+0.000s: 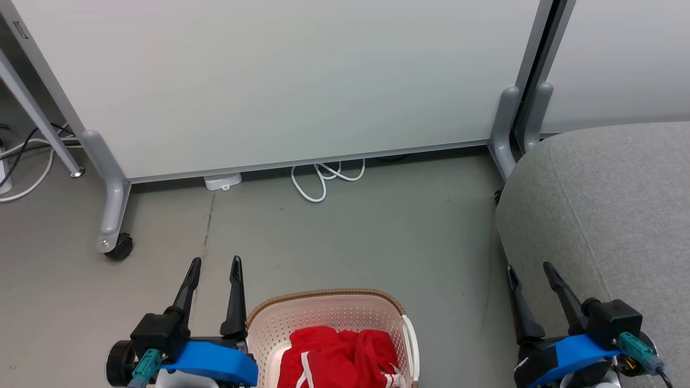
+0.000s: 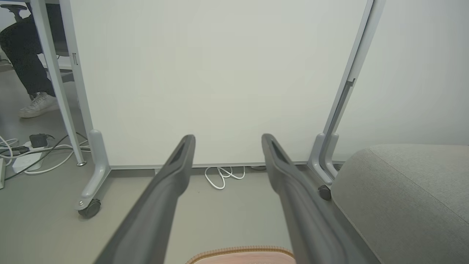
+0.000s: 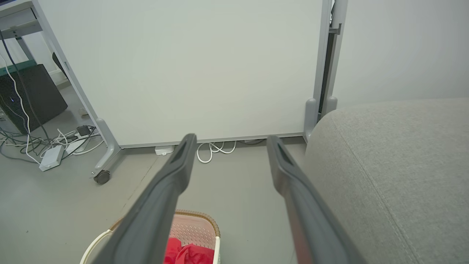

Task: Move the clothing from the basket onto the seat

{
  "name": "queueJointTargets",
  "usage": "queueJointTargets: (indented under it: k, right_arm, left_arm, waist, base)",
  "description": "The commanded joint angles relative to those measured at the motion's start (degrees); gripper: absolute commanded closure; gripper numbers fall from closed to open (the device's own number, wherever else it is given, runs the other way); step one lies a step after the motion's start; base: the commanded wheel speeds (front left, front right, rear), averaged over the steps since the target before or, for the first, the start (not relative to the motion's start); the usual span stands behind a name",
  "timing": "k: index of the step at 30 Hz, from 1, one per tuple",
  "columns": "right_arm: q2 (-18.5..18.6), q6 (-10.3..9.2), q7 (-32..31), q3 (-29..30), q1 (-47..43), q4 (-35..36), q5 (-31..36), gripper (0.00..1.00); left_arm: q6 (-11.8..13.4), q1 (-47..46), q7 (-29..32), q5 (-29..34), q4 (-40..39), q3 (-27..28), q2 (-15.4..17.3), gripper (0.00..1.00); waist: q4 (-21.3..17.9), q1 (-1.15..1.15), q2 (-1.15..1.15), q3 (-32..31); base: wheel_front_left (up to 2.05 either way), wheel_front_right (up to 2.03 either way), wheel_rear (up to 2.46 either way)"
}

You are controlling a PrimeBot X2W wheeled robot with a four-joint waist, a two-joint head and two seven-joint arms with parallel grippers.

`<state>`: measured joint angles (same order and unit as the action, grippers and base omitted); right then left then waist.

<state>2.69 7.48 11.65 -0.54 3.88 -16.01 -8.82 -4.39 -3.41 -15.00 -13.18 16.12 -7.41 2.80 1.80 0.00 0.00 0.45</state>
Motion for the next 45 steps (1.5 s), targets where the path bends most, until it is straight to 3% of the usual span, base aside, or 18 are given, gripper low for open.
queueJointTargets:
  k: [1, 8, 19, 33, 45]
  right_arm:
    - [0.36, 0.03, 0.24, 0.00, 0.41, -0.10, -0.29, 0.00]
    - [0.34, 0.03, 0.30, -0.97, 1.36, 0.20, -0.38, 0.00]
    - [0.32, 0.03, 0.01, -3.96, 6.60, 2.31, 1.55, 0.00]
    - [0.31, 0.03, 0.04, -6.96, 12.51, 4.06, 3.47, 0.00]
    - [0.28, 0.03, 1.34, -9.76, 17.25, 6.22, 1.94, 0.00]
  left_arm:
    - [0.24, -0.61, -0.27, -0.27, 0.05, 0.06, 0.16, 0.00]
    - [-0.04, -0.21, -0.23, -0.44, 0.93, -0.03, 0.14, 0.00]
    - [-0.91, -5.21, -0.23, -1.22, 6.40, -0.57, 0.14, 0.00]
    - [-2.06, -16.11, -0.23, -1.79, 25.85, -4.28, 0.15, 0.00]
    - [-2.04, -26.89, -0.03, -3.54, 43.88, -3.55, 0.35, 0.00]
  waist:
    - [-0.01, 0.00, 0.00, 0.15]
    - [-1.05, 0.00, 0.00, 1.86]
    - [-4.73, 0.00, 0.00, 11.60]
    - [-9.18, 0.00, 0.00, 22.63]
    - [-12.70, 0.00, 0.00, 33.54]
  base:
    - [0.00, 0.00, 0.00]
    - [0.00, 0.00, 0.00]
    - [0.00, 0.00, 0.00]
    - [0.00, 0.00, 0.00]
    - [0.00, 0.00, 0.00]
